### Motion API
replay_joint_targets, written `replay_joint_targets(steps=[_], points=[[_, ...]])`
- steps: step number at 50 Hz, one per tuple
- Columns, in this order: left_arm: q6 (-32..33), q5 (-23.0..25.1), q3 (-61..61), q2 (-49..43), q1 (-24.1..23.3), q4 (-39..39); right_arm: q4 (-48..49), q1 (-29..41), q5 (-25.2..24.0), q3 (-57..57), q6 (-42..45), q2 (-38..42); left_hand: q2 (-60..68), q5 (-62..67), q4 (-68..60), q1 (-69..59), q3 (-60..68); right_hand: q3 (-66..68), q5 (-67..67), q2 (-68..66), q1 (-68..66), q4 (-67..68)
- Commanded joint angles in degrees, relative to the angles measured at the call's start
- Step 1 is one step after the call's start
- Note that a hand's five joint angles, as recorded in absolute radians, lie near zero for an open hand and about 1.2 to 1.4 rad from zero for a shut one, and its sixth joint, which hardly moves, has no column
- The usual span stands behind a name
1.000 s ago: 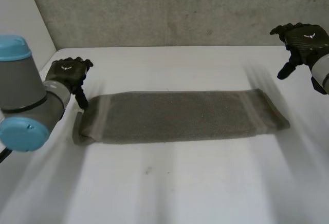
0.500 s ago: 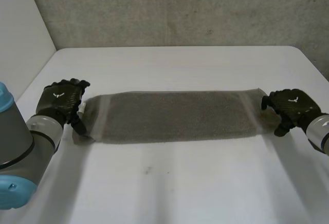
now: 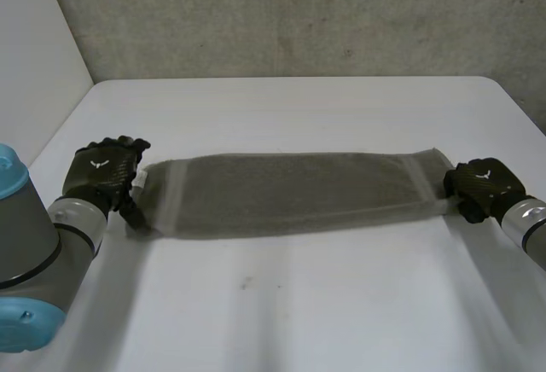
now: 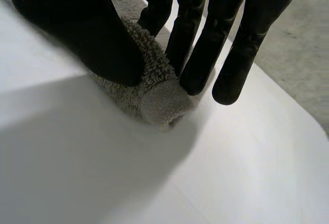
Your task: Fold the towel.
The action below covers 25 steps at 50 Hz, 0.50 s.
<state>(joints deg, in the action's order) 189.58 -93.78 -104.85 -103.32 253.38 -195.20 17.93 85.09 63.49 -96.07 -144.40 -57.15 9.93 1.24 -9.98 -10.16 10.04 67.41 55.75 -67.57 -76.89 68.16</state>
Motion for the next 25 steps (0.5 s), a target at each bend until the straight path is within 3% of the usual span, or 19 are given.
replay_joint_targets(steps=[1,7,18,25], points=[[0.0,0.0,-0.1,0.0,0.0,0.0,1.6,-1.8,2.9,0.4,-0.4,-0.4,0.6,-0.7,-0.6,-0.4,0.5,12.6,14.3,-12.4,-3.1,11.8],[0.0,0.0,-0.1,0.0,0.1,0.0,-0.3,-5.0,3.0,1.9,-0.6,-0.4,0.6,-0.7,-0.6,-0.4,0.5,12.6,14.3,-12.4,-3.1,11.8],[0.0,0.1,-0.6,0.1,0.1,0.0,-14.8,-17.3,2.2,9.8,0.3,-2.7,0.6,-0.7,-0.6,-0.4,0.5,12.6,14.3,-12.4,-3.1,11.8],[0.0,0.0,-0.7,0.5,-0.1,0.0,-17.6,-14.3,2.7,15.4,-2.0,-5.4,0.6,-0.7,-0.6,-0.4,0.5,12.6,14.3,-12.4,-3.1,11.8]])
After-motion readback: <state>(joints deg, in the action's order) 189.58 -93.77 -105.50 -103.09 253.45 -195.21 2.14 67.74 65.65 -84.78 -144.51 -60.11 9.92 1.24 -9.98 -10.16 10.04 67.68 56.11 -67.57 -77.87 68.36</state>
